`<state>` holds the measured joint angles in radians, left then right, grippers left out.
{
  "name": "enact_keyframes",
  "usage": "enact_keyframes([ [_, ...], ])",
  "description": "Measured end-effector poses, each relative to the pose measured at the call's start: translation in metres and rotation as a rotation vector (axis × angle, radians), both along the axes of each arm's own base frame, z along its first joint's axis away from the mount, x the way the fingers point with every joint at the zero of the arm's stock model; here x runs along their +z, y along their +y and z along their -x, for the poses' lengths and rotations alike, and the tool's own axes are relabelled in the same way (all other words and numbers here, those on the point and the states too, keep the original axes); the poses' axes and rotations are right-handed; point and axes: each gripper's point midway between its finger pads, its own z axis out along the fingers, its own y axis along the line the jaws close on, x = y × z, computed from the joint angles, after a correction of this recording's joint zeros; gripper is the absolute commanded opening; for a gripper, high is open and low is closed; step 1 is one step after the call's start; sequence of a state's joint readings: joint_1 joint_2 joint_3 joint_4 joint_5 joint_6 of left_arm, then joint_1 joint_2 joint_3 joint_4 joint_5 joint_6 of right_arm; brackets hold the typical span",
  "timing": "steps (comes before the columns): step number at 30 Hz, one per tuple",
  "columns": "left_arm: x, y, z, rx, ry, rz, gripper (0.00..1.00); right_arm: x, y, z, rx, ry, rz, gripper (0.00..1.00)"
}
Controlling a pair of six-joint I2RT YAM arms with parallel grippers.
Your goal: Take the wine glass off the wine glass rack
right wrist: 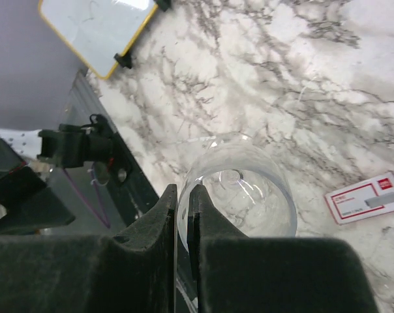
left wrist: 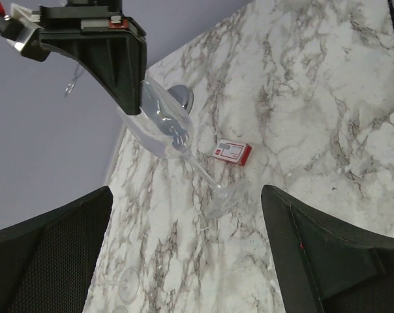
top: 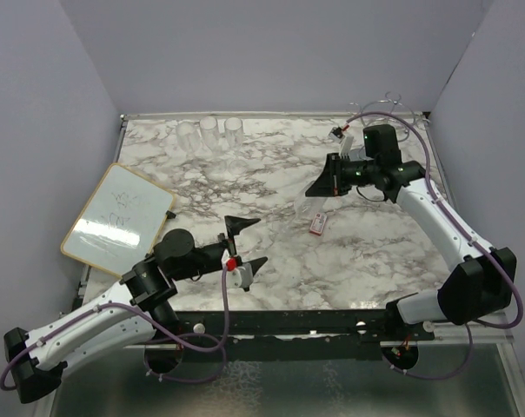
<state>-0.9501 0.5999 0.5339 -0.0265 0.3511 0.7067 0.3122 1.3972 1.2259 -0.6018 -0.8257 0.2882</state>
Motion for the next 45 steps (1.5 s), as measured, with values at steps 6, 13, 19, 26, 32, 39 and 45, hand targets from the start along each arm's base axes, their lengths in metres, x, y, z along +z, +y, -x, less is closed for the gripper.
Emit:
enact_keyframes([
  [6,0.018,0.004,-0.019,0.115,-0.001,0.101,0.99,-0.006,-0.009,-0.022,-0.095,-0.062,0.068,0.01],
  [13,0.044,0.027,-0.061,0.386,0.053,0.296,0.99,-0.008,-0.011,-0.049,-0.231,-0.156,0.153,0.01],
  [19,0.051,0.068,-0.111,0.715,0.173,0.468,0.99,-0.014,0.023,-0.059,-0.246,-0.234,0.235,0.01],
  [26,0.059,0.113,-0.146,0.955,0.307,0.63,0.99,-0.003,0.038,-0.118,-0.317,-0.333,0.333,0.01],
  [32,0.051,0.129,-0.151,1.059,0.347,0.64,0.99,0.019,0.053,-0.168,-0.35,-0.419,0.359,0.01],
  [39,0.05,0.144,-0.147,1.117,0.341,0.644,0.99,0.007,0.085,-0.212,-0.326,-0.432,0.393,0.01],
  [45,0.055,0.149,-0.145,1.128,0.328,0.665,0.98,-0.019,0.107,-0.226,-0.296,-0.423,0.45,0.01],
])
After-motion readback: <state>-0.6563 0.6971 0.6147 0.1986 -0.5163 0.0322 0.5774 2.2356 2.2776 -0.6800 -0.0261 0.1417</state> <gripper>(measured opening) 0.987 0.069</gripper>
